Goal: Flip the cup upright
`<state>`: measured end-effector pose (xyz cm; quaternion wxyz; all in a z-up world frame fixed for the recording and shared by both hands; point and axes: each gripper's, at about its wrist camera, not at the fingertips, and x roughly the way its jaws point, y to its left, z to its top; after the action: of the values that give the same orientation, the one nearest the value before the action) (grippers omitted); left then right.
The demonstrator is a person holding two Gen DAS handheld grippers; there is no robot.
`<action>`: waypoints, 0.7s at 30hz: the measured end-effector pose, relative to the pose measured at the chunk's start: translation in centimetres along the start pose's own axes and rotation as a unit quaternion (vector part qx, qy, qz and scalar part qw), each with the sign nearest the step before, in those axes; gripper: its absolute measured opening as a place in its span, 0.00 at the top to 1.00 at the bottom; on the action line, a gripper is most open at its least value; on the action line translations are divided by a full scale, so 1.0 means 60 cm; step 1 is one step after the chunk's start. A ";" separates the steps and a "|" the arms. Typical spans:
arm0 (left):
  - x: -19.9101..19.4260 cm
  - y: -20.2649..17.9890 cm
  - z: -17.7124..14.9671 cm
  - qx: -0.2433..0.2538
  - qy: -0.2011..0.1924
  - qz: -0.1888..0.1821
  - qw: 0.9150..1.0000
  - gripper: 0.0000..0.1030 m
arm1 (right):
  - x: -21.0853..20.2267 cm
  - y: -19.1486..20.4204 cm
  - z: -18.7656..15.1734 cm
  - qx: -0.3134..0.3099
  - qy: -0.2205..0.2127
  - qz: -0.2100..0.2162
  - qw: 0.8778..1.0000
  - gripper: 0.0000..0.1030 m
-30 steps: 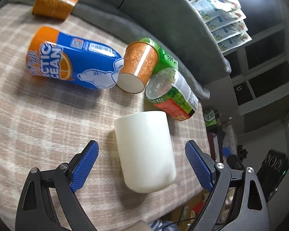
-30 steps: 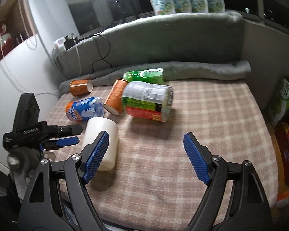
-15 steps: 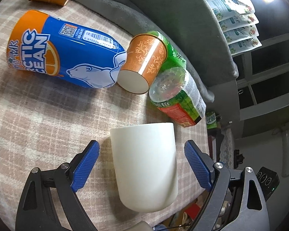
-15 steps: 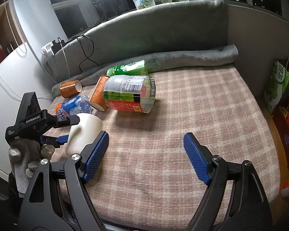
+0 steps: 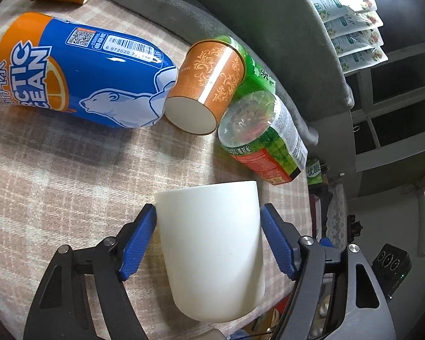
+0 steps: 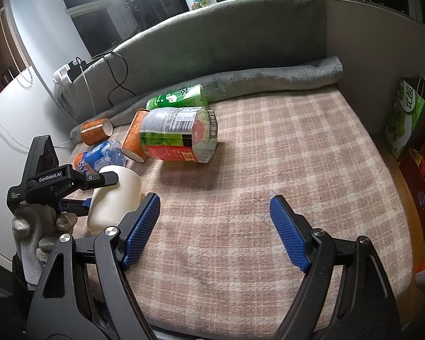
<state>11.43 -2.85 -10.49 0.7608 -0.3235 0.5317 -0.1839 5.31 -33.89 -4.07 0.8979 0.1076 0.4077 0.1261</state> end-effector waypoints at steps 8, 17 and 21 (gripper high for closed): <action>-0.007 -0.012 -0.003 0.018 -0.012 0.008 1.000 0.27 | -0.003 -0.002 -0.001 0.002 -0.002 -0.002 1.000 0.20; -0.021 -0.041 -0.010 0.065 -0.041 0.025 0.997 0.28 | -0.002 0.001 -0.002 -0.001 -0.001 0.000 1.000 0.20; -0.026 -0.054 -0.014 0.087 -0.055 0.034 0.994 0.28 | -0.002 0.006 -0.003 -0.001 -0.002 -0.001 1.000 0.20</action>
<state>10.31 -4.48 -7.36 0.8198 -0.2476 0.4818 -0.1855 5.05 -33.56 -3.98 0.8988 0.1068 0.4061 0.1257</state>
